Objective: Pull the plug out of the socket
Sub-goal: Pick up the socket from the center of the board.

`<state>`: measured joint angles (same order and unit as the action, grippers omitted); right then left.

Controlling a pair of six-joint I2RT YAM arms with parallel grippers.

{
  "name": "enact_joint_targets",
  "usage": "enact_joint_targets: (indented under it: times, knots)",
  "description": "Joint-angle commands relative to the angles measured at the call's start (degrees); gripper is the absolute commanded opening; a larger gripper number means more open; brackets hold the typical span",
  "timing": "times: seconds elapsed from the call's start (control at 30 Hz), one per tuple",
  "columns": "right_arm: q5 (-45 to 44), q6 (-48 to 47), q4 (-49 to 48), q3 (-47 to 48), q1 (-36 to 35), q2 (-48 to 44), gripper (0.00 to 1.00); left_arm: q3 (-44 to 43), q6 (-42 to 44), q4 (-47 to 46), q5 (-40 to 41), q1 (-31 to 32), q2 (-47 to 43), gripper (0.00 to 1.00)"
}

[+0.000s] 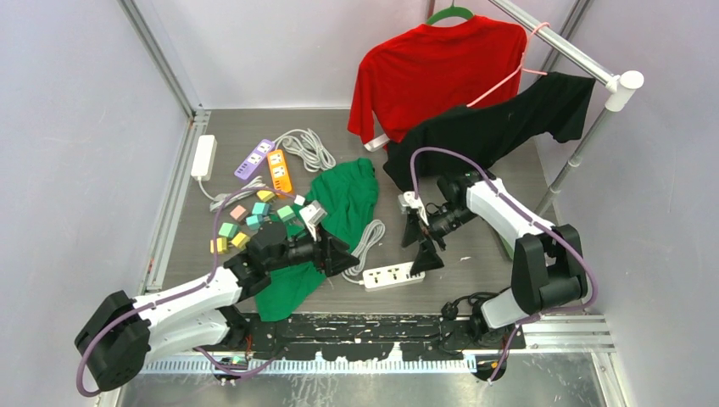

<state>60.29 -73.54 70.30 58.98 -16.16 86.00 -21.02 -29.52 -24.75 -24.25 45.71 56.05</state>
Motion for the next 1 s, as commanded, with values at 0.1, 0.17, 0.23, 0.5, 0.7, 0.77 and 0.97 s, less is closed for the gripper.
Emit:
enact_joint_targets:
  times: [0.1, 0.17, 0.23, 0.5, 0.7, 0.77, 0.97]
  knots:
    - [-0.27, -9.4, -4.94, -5.01, -0.47, -5.35, 1.0, 1.79, -1.32, -6.78, 3.57, 0.24, -1.58, 0.63]
    - [-4.49, -2.12, -14.0, -8.16, -2.51, -8.48, 1.0, 2.31, -1.47, -6.27, 4.26, 0.19, -2.54, 0.63]
    - [-9.12, 3.54, -22.12, -11.07, -6.12, -11.58, 1.0, 2.83, -1.45, -5.57, 4.88, 0.23, -3.78, 0.63]
    - [-17.72, 9.0, -30.8, -13.63, -15.53, -9.84, 0.96, 3.76, -1.19, -1.63, 7.82, 0.22, -8.94, 0.63]
    - [-23.8, 8.94, -32.7, -14.16, -23.01, -6.13, 0.92, 3.9, -1.47, 0.61, 8.7, 0.24, -10.84, 0.63]
    - [-25.72, 8.72, -32.77, -13.94, -25.03, -4.96, 0.9, 3.81, -1.5, 1.21, 8.81, 0.18, -11.05, 0.63]
    - [-30.49, 8.26, -33.77, -13.79, -28.08, -2.54, 0.79, 3.96, -1.79, 2.28, 9.25, 0.24, -11.52, 0.63]
